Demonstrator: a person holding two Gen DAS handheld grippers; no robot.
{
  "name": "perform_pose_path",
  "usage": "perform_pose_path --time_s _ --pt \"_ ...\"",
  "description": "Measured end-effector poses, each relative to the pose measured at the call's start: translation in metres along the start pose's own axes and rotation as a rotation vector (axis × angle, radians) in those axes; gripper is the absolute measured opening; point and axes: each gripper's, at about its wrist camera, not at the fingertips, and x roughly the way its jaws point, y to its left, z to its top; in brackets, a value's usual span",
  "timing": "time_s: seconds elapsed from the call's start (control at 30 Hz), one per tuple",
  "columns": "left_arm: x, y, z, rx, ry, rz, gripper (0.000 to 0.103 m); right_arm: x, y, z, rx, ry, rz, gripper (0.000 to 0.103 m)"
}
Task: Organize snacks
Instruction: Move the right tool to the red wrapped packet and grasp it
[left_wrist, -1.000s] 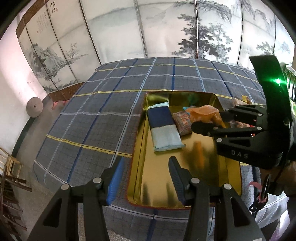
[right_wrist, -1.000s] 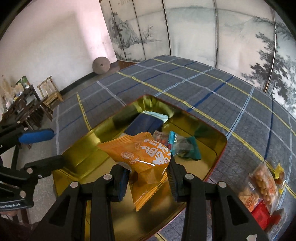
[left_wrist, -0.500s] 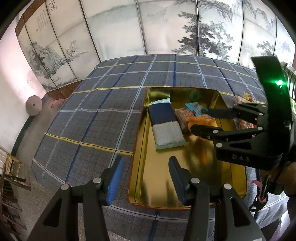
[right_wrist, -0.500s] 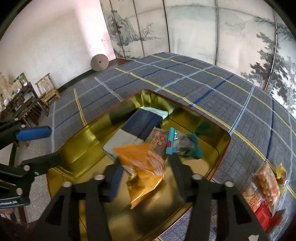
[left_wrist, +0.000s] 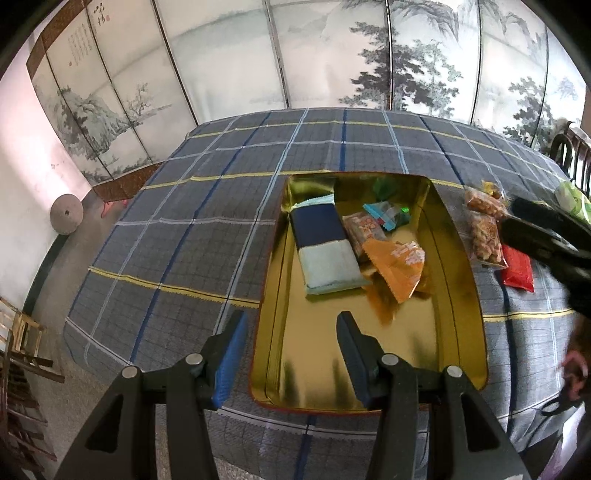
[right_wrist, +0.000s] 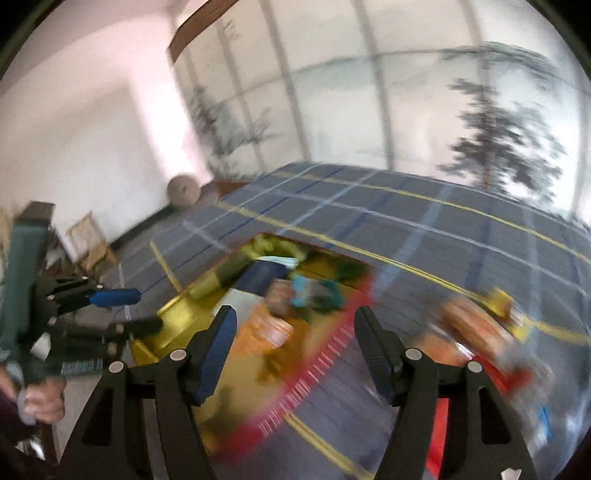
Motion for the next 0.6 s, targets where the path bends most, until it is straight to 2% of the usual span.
perform_pose_path --time_s 0.17,0.27,0.33,0.43,0.6 --pt "-0.007 -0.012 0.002 0.01 -0.012 -0.028 0.051 -0.059 -0.069 -0.054 0.158 0.023 -0.161 0.065" --pt "-0.009 -0.027 0.002 0.031 -0.009 -0.054 0.052 -0.075 -0.095 -0.077 0.235 0.041 -0.212 0.065" --pt "-0.009 -0.038 0.001 0.051 0.0 -0.068 0.053 -0.077 -0.103 -0.082 0.269 0.05 -0.224 0.065" --pt "-0.012 -0.05 0.0 0.079 0.003 -0.075 0.053 -0.069 -0.103 -0.078 0.297 0.05 -0.18 0.065" --pt "-0.014 -0.058 0.0 0.094 0.001 -0.083 0.053 -0.037 -0.095 -0.068 0.32 0.091 -0.179 0.065"
